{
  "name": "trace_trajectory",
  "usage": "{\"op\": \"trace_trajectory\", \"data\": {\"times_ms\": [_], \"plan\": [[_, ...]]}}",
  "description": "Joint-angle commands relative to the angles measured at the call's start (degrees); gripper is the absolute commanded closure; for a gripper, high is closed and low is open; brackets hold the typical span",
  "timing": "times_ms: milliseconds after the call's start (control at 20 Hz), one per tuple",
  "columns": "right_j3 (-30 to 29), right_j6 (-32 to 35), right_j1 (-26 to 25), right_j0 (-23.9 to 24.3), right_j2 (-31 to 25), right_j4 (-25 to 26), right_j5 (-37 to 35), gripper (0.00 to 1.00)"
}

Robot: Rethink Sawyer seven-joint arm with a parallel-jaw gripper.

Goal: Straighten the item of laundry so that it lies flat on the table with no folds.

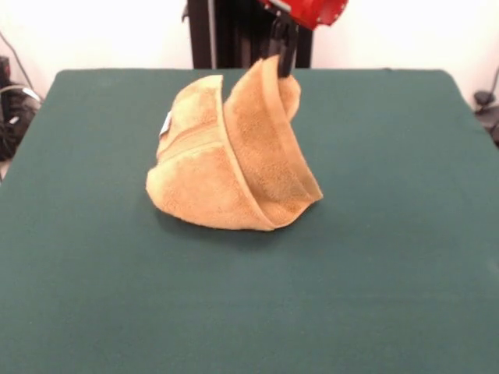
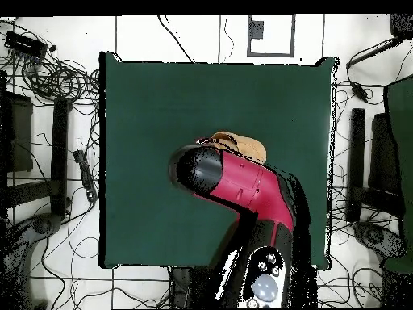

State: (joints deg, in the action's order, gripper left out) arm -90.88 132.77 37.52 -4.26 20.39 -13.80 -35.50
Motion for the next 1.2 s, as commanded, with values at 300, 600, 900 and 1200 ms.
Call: {"op": "trace_trajectory", "data": {"times_ms": [300,600,900,1200], "plan": [[-0.71,16.25,-4.96,-2.58,-0.85,-4.50,-0.55,1.00],[0.60,3.69,-1.11,4.17,-3.66,-1.90,-9.04,1.00],[4.36,-19.53,3.40,19.51,-9.24,6.14,-19.70,1.00],[10.26,-29.78,3.78,28.99,-14.78,13.82,-26.36,1.00]]}}
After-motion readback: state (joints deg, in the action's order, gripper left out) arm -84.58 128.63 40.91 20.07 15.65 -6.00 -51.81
